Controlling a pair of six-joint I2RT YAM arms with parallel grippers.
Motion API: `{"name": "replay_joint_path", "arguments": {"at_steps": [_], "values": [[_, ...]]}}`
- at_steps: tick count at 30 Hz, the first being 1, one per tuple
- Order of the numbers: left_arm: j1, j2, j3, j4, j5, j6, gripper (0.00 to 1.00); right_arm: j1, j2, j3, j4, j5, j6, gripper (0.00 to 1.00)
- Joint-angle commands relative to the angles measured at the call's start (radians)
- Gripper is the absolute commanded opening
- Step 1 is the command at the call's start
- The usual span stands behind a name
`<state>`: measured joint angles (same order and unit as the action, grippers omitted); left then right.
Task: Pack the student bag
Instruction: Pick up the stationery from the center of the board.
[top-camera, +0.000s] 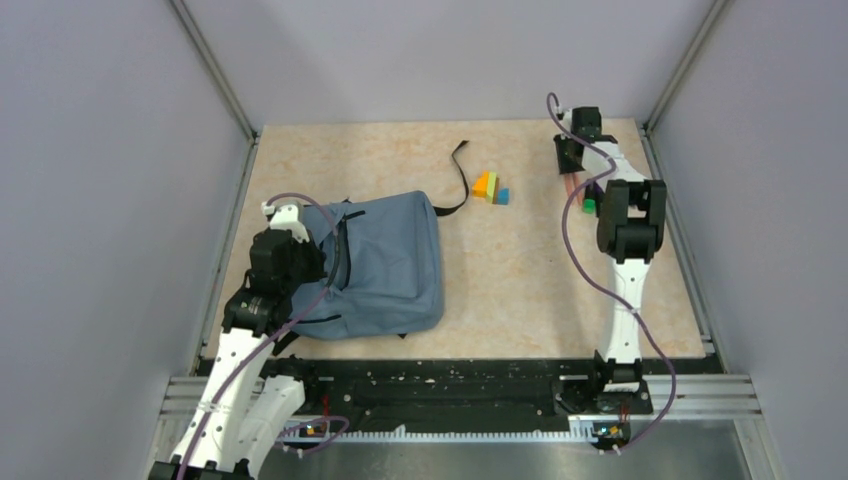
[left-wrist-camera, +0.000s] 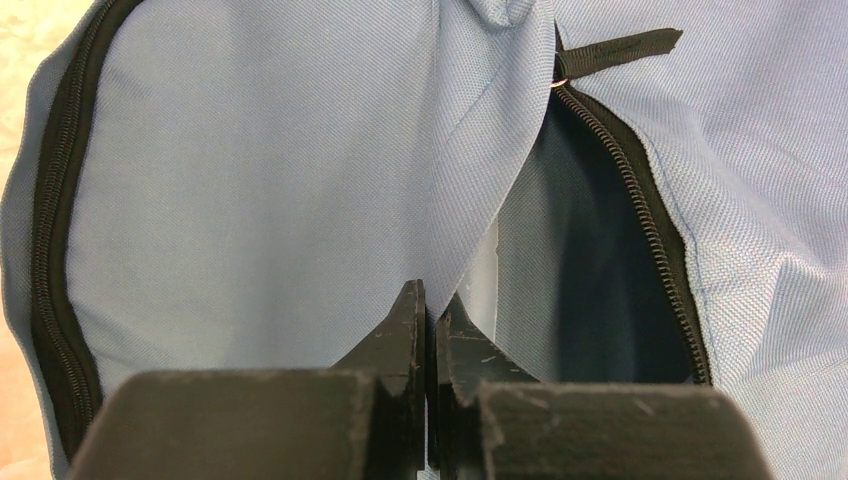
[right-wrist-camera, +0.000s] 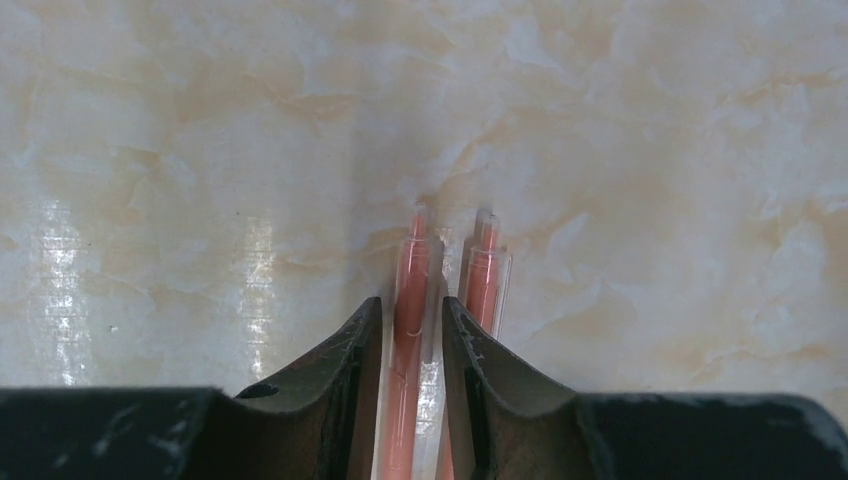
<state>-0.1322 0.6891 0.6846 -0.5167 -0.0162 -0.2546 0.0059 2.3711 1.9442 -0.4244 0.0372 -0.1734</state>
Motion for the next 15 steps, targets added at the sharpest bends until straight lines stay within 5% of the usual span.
{"name": "replay_joint_path", "arguments": {"at_steps": [1,15], "values": [[0.013,-0.022,0.042,0.093,-0.032,0.021,0.00,0.003,0.049,0.082,-0.081,-0.004,-0.023,0.27],[0.014,-0.035,0.040,0.089,-0.021,0.026,0.00,-0.001,0.191,0.309,-0.382,-0.109,0.001,0.21]]}}
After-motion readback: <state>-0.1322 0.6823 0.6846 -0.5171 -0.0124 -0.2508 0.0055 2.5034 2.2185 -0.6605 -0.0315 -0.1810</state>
